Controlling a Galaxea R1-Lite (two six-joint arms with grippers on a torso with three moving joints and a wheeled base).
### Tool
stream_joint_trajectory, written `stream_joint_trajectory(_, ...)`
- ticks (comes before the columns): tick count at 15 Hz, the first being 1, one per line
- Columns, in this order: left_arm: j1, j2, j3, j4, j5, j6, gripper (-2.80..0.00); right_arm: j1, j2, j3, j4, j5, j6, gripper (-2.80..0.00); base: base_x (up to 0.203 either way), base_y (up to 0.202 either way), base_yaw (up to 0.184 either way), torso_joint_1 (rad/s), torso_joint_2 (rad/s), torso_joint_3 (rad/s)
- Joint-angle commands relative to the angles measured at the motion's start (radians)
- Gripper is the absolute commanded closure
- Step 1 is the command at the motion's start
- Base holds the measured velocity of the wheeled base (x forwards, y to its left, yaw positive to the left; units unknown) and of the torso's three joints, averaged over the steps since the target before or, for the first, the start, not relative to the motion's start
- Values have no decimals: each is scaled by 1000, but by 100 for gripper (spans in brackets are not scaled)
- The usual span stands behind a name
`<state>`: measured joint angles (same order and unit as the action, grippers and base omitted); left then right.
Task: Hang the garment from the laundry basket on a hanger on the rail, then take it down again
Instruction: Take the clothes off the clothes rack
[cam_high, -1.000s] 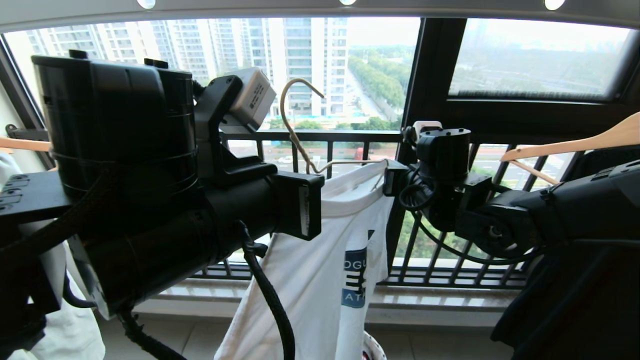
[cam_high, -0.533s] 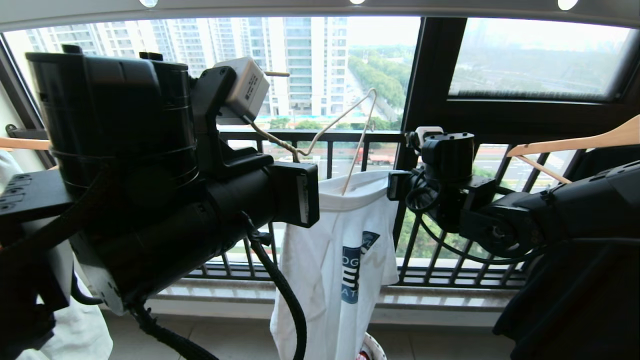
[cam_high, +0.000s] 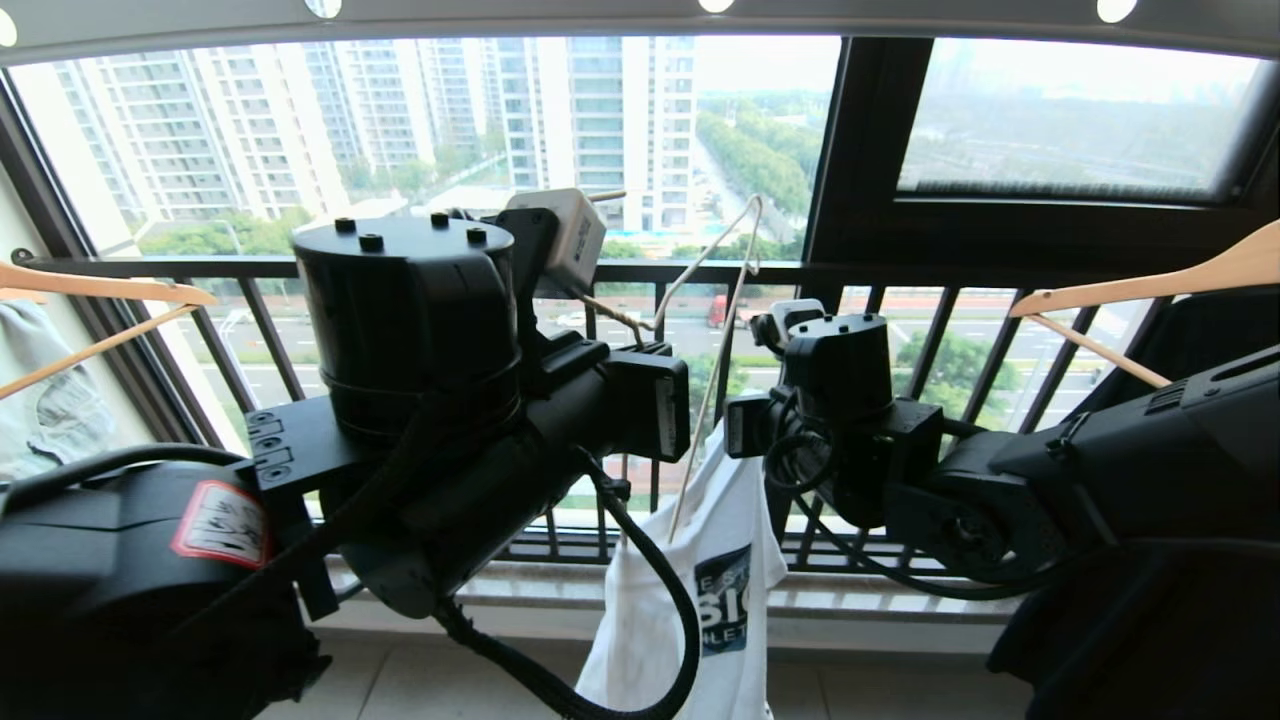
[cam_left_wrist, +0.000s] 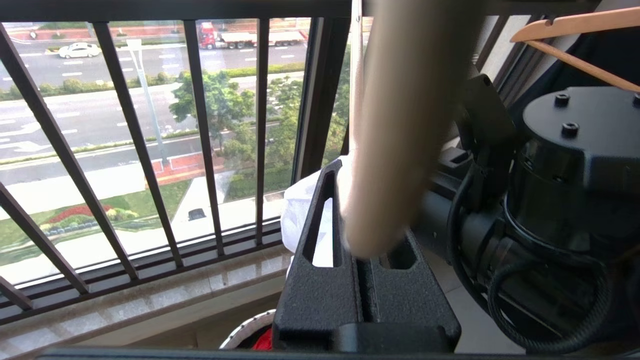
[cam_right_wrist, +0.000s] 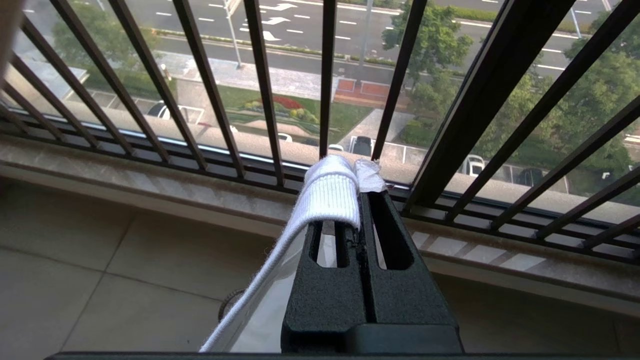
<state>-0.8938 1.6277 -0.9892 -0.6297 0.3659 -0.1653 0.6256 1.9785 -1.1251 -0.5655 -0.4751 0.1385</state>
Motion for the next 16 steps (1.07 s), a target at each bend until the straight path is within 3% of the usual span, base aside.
stream_joint_trajectory(1,8,92,15,-76,31,11,0,57,-1,28,-6,-4,1,0,0,0,0,0,0,0)
stream_joint_trajectory(5,35,120,14,-133,45,49,0,68,10,39,-20,-8,0,0,0,0,0,0,0,0)
stream_joint_trajectory(9,36,124,17,-121,136,158,0,67,70,43,-20,-8,-8,0,0,0,0,0,0,0)
stream_joint_trajectory(13,74,116,20,5,113,171,0,38,157,41,-27,-5,-43,0,0,0,0,0,0,0)
stream_joint_trajectory(16,83,89,23,24,91,179,0,7,231,42,-118,20,-89,0,0,0,0,0,0,0)
